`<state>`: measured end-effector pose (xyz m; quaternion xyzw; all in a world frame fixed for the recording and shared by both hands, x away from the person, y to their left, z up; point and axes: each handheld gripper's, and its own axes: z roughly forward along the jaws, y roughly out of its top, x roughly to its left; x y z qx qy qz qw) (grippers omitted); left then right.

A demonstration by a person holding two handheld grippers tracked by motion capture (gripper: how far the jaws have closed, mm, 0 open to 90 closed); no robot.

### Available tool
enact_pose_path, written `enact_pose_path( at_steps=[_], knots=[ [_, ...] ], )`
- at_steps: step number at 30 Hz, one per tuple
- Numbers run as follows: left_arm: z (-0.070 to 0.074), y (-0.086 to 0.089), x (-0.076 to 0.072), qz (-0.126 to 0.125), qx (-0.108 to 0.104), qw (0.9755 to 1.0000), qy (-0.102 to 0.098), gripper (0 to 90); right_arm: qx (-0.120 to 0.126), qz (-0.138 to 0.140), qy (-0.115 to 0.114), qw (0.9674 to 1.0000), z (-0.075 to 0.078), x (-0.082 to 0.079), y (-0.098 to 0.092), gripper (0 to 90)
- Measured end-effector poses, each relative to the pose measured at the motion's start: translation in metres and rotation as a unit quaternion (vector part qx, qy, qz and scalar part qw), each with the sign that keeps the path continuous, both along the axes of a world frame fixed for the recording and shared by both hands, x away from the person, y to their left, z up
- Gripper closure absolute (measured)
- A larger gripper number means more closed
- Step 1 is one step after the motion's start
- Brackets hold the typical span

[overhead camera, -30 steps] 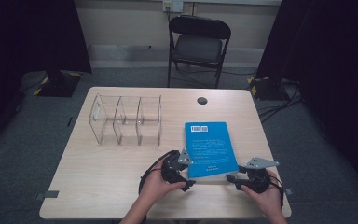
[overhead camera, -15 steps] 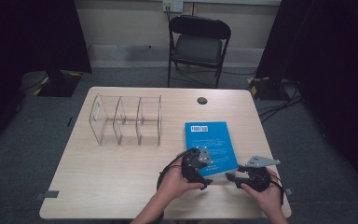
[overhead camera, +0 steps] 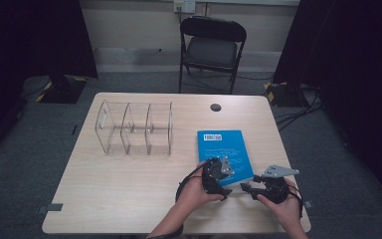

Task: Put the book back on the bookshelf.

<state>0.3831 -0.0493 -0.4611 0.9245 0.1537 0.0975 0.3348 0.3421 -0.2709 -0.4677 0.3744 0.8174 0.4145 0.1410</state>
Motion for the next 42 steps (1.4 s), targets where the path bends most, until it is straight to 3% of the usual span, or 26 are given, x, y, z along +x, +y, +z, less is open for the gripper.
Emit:
enact_pose_path(
  at_steps=[14, 17, 18, 28, 34, 42],
  knots=[
    [-0.003, -0.014, 0.002, 0.01, 0.025, 0.9993, -0.025, 15.8, 0.007, -0.003, -0.002, 1.0, 0.0, 0.0, 0.0, 47.8],
    [-0.002, -0.013, 0.002, 0.012, 0.028, 0.9989, -0.036, 19.5, 0.006, -0.002, -0.004, 1.0, 0.0, -0.001, 0.0, 47.8],
    [-0.002, -0.012, 0.003, 0.012, 0.025, 0.999, -0.033, 22.9, 0.006, -0.002, -0.005, 1.0, 0.0, -0.001, 0.0, 47.8],
    [0.0, -0.009, 0.006, 0.008, 0.018, 0.9995, -0.023, 24.7, 0.024, 0.001, -0.003, 0.9997, -0.001, 0.0, -0.003, 47.7],
    [0.001, -0.009, 0.005, 0.011, 0.015, 0.9997, -0.018, 26.9, 0.035, -0.009, 0.002, 0.9993, -0.003, 0.001, -0.011, 42.8],
    [0.003, -0.009, 0.006, 0.006, 0.02, 0.9997, -0.012, 30.2, 0.016, -0.029, 0.018, 0.9993, -0.013, 0.002, -0.022, 39.1]
  ],
)
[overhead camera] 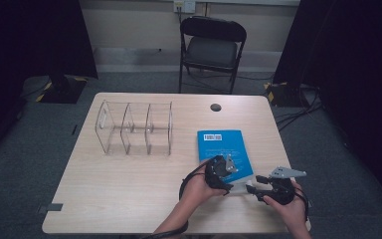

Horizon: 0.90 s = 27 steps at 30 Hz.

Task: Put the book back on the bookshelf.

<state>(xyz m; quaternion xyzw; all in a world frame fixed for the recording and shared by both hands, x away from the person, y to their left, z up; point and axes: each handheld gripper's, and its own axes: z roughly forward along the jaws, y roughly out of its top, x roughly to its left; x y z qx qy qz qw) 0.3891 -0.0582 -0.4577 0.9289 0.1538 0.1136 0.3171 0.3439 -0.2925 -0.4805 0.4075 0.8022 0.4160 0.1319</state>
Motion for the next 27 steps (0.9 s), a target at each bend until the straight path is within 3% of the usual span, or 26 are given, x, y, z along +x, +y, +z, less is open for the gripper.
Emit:
enact_pose_path(
  at_steps=[3, 6, 8, 10, 12, 18, 21, 27],
  knots=[
    [0.0, -0.001, 0.0, 0.0, 0.001, 1.0, 0.001, 30.2, -0.002, -0.013, -0.008, 0.9999, 0.002, 0.003, 0.004, 42.5],
    [0.0, -0.002, -0.001, -0.003, 0.006, 1.0, -0.003, 28.7, 0.017, -0.007, -0.015, 0.9997, 0.004, 0.004, 0.007, 46.1],
    [0.0, -0.003, -0.002, -0.001, 0.006, 1.0, -0.002, 27.9, 0.008, -0.007, -0.021, 0.9997, 0.007, 0.004, 0.01, 46.8],
    [-0.001, -0.004, -0.002, 0.001, -0.012, 0.9999, 0.006, 26.3, 0.007, -0.004, -0.026, 0.9996, 0.007, 0.003, 0.011, 48.8],
    [0.001, -0.006, -0.002, -0.001, -0.017, 0.9998, 0.011, 27.4, 0.013, -0.003, -0.02, 0.9997, 0.006, 0.003, 0.01, 50.1],
    [-0.004, -0.016, -0.003, 0.008, -0.004, 0.9998, -0.017, 17.3, 0.03, -0.005, -0.024, 0.9993, 0.01, 0.002, 0.012, 51.8],
    [-0.004, -0.016, -0.002, 0.013, 0.004, 0.9993, -0.034, 23.8, 0.038, -0.004, -0.019, 0.9991, 0.011, 0.003, 0.011, 52.0],
    [-0.005, -0.017, -0.002, 0.02, -0.001, 0.9993, -0.032, 26.7, 0.036, -0.008, -0.015, 0.9992, 0.011, 0.002, 0.012, 52.0]
  ],
)
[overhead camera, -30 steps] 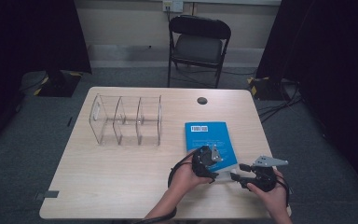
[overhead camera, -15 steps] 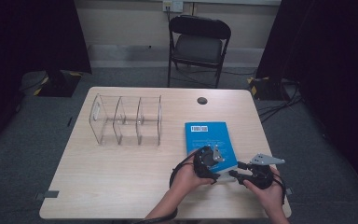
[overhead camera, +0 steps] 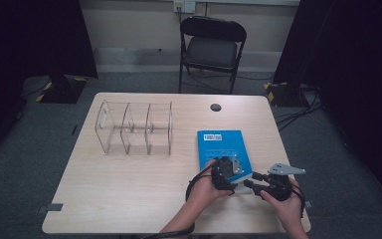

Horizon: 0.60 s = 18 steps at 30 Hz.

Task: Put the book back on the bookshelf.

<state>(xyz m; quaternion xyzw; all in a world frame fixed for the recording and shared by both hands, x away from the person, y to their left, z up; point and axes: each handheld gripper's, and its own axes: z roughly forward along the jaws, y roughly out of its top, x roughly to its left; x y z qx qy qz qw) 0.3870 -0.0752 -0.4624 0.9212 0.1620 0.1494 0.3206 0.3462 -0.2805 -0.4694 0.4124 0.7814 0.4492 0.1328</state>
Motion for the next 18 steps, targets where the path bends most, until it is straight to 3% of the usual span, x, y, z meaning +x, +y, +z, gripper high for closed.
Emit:
enact_pose_path(
  at_steps=[3, 7, 10, 13, 16, 18],
  knots=[
    [0.002, 0.0, -0.001, -0.007, 0.004, 1.0, 0.0, 31.9, 0.0, 0.0, 0.001, 1.0, -0.001, 0.0, -0.001, 51.9],
    [0.008, 0.0, -0.003, -0.018, 0.013, 0.9997, 0.002, 45.2, 0.009, -0.002, -0.005, 0.9999, 0.0, 0.0, -0.001, 48.6],
    [0.01, 0.002, -0.001, -0.027, 0.015, 0.9995, 0.007, 47.2, 0.005, -0.008, -0.01, 0.9999, -0.001, 0.001, -0.003, 43.4],
    [0.009, 0.004, 0.0, -0.02, 0.0, 0.9997, 0.016, 47.5, -0.008, -0.008, -0.011, 0.9999, -0.005, 0.001, -0.008, 36.1],
    [0.011, 0.003, 0.0, -0.011, 0.001, 0.9996, 0.025, 48.2, 0.008, 0.002, 0.009, 0.9999, -0.009, 0.0, -0.014, 31.7],
    [0.013, 0.002, 0.0, 0.0, 0.005, 0.9993, 0.037, 49.2, -0.001, 0.006, 0.013, 0.9999, -0.013, 0.0, -0.017, 29.1]
  ],
)
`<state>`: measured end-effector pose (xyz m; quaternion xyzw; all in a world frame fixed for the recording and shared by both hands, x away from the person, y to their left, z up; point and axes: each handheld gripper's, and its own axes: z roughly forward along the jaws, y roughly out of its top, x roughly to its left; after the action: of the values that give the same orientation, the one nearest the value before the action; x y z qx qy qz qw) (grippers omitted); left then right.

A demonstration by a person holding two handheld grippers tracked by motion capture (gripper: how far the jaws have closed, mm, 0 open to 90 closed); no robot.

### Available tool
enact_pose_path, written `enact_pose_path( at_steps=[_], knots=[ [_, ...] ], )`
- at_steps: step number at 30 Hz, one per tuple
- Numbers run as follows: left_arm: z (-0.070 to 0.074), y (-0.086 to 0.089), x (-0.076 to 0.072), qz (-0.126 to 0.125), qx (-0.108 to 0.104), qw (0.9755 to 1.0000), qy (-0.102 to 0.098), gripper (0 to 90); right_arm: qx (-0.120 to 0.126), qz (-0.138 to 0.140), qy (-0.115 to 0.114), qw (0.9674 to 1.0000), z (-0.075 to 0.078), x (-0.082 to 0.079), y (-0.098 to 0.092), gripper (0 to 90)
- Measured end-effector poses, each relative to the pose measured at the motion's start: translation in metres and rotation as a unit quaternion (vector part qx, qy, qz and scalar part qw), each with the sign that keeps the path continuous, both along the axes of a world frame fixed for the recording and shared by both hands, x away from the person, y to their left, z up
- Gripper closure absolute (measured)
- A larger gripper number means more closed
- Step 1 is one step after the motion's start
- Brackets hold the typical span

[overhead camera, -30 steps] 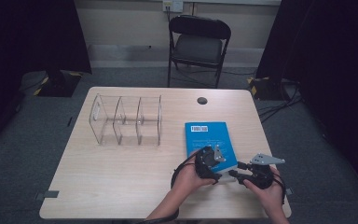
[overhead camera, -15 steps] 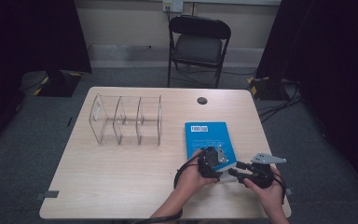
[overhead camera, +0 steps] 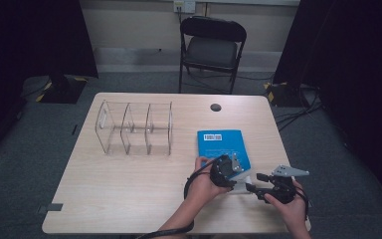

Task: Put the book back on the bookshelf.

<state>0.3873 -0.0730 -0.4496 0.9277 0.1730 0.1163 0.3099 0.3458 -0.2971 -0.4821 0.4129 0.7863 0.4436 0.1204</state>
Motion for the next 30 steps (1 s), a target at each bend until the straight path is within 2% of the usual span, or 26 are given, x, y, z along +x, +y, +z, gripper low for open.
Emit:
enact_pose_path(
  at_steps=[5, 9, 11, 12, 16, 18, 19, 24, 25, 30],
  knots=[
    [0.007, -0.004, -0.001, 0.005, 0.029, 0.9995, 0.006, 57.5, 0.001, 0.016, 0.005, 0.9999, -0.007, -0.003, -0.004, 26.9],
    [0.008, -0.004, 0.0, 0.007, 0.028, 0.9995, 0.011, 61.6, -0.012, 0.018, 0.003, 0.9998, -0.011, -0.002, -0.001, 23.0],
    [0.01, -0.004, 0.0, 0.009, 0.027, 0.9995, 0.011, 63.9, -0.016, 0.027, 0.0, 0.9995, -0.012, -0.002, -0.001, 21.2],
    [0.012, -0.005, -0.001, 0.005, 0.04, 0.9991, 0.009, 64.6, -0.018, 0.028, 0.004, 0.9994, -0.012, -0.002, -0.001, 20.3],
    [0.017, -0.008, 0.001, 0.01, 0.058, 0.9981, 0.016, 67.8, -0.025, 0.036, 0.011, 0.999, -0.014, -0.002, -0.001, 18.0],
    [0.019, -0.007, 0.002, 0.011, 0.055, 0.9982, 0.02, 68.7, -0.036, 0.033, 0.015, 0.9987, -0.016, -0.002, -0.002, 18.0],
    [0.02, -0.007, 0.003, 0.015, 0.053, 0.9981, 0.026, 69.0, -0.037, 0.034, 0.011, 0.9987, -0.017, -0.002, -0.002, 17.7],
    [0.025, -0.007, 0.004, 0.028, 0.053, 0.9977, 0.031, 70.9, -0.041, 0.042, 0.012, 0.9982, -0.017, -0.002, -0.002, 16.8],
    [0.027, -0.007, 0.005, 0.03, 0.053, 0.9974, 0.038, 71.1, -0.044, 0.042, 0.011, 0.9981, -0.017, -0.002, -0.002, 16.7],
    [0.039, -0.006, 0.008, 0.039, 0.053, 0.9969, 0.043, 72.7, -0.057, 0.046, 0.003, 0.9973, -0.017, -0.003, 0.0, 16.4]
  ],
)
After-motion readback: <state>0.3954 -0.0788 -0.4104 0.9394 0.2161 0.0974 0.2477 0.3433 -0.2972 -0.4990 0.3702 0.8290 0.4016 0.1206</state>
